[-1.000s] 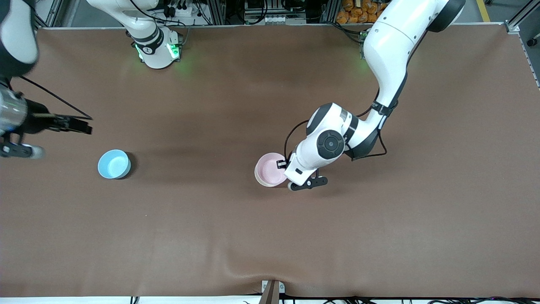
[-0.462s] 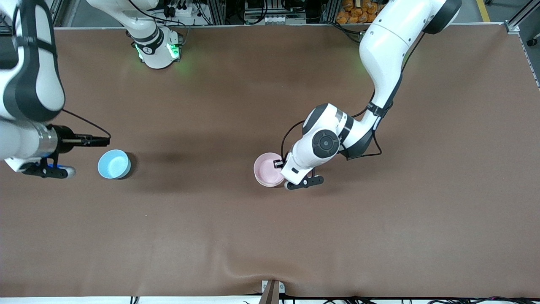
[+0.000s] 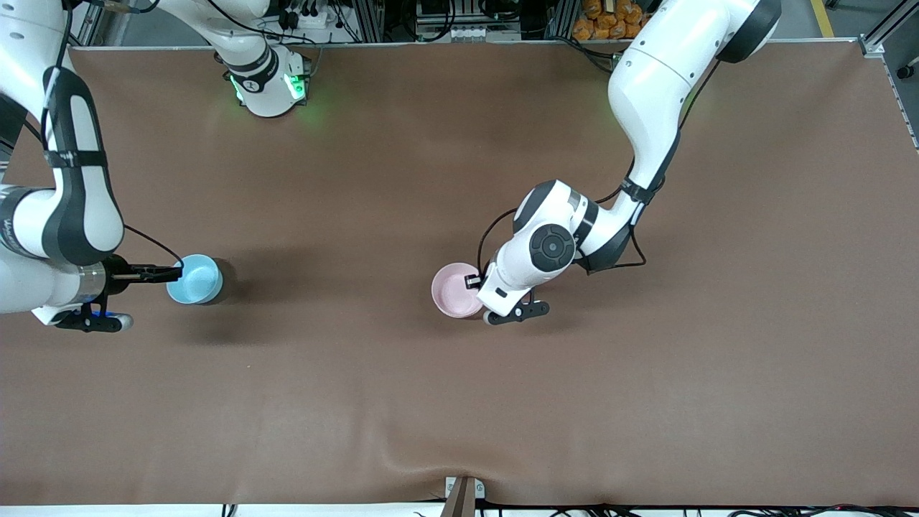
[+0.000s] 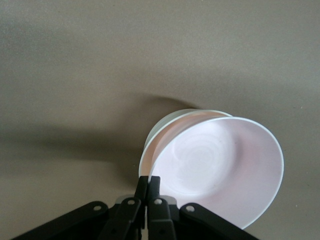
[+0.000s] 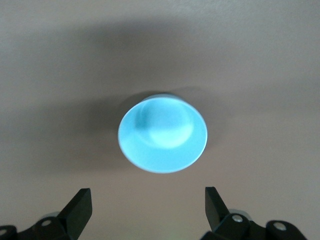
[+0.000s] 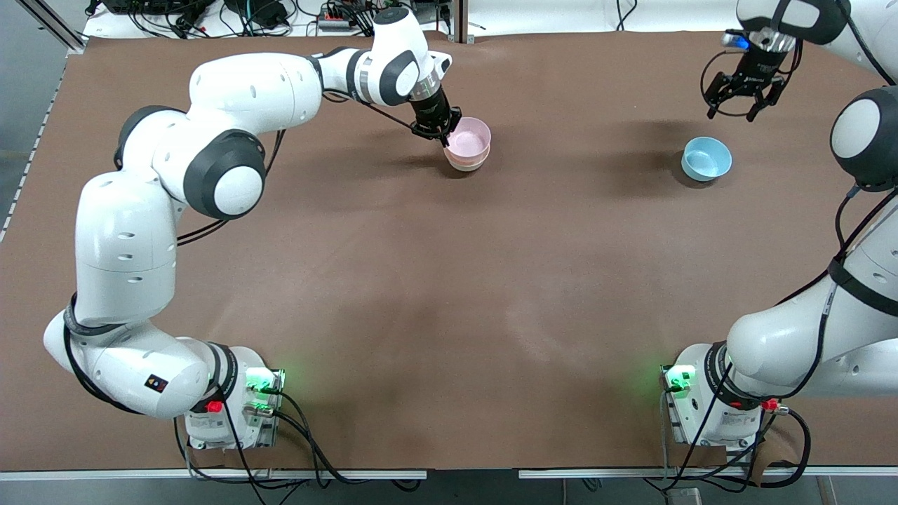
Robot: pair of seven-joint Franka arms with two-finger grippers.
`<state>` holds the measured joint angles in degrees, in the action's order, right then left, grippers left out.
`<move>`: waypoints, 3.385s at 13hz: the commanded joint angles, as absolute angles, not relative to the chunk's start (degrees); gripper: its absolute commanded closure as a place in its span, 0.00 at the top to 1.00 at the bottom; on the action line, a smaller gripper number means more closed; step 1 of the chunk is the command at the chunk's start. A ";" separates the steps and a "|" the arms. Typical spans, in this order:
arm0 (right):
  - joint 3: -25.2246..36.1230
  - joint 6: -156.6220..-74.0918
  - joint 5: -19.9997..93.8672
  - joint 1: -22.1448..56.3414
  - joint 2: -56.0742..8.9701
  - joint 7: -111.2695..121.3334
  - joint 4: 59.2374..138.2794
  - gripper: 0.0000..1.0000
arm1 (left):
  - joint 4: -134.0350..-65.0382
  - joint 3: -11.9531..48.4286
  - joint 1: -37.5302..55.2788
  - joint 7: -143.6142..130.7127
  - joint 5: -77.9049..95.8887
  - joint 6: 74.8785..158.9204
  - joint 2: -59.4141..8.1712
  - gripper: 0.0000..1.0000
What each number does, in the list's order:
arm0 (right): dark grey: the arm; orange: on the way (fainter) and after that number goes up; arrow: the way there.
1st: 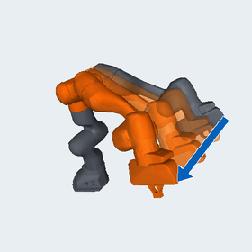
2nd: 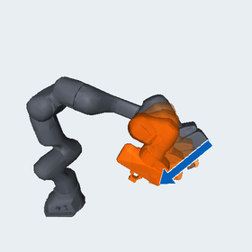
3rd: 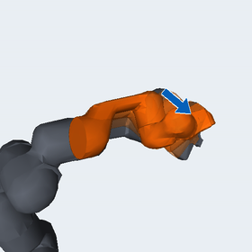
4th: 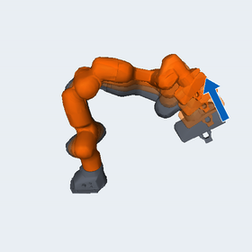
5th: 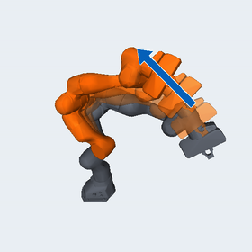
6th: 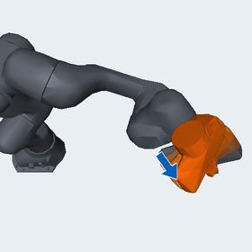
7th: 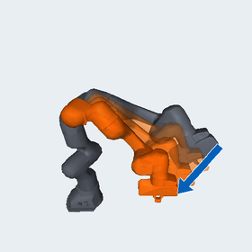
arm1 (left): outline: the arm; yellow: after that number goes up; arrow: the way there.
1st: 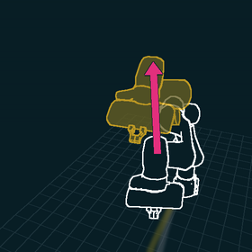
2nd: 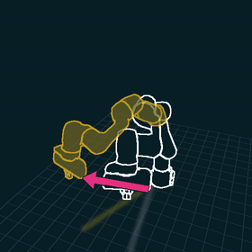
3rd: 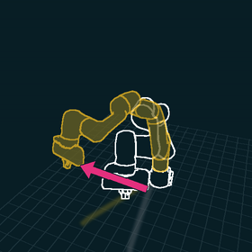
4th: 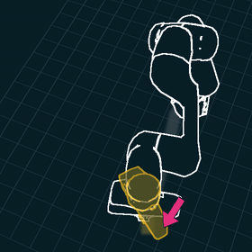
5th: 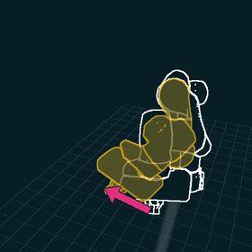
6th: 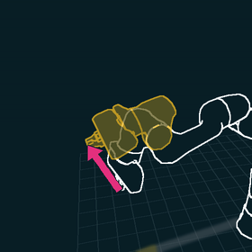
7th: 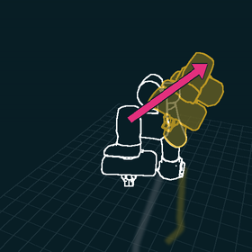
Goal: Stack pink and blue bowls on white bowl
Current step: 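Lower the pink bowl into the white bowl while the right gripper reaches the blue bowl, then open the left gripper and withdraw while the right gripper lifts the blue bowl, then carry the blue bowl with the right gripper onto the pink bowl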
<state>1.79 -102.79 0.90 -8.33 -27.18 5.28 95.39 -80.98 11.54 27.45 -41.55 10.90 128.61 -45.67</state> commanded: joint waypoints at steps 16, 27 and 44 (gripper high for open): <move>0.79 -131.75 1.05 -14.77 -27.86 15.64 114.96 0.00 | -79.54 8.61 21.46 -41.66 9.42 120.61 -36.32 1.00; -3.95 -112.94 12.45 -11.08 -23.56 15.56 103.63 0.00 | -79.37 9.49 5.92 -29.63 3.87 102.77 -20.67 1.00; -3.87 -127.62 21.80 24.16 -34.17 -43.83 89.94 0.00 | -87.81 5.38 1.67 -7.40 2.81 87.71 1.59 1.00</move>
<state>-4.58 -128.14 21.45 22.37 -29.02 -39.36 96.92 -87.49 7.16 1.73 -11.02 3.69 85.88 2.17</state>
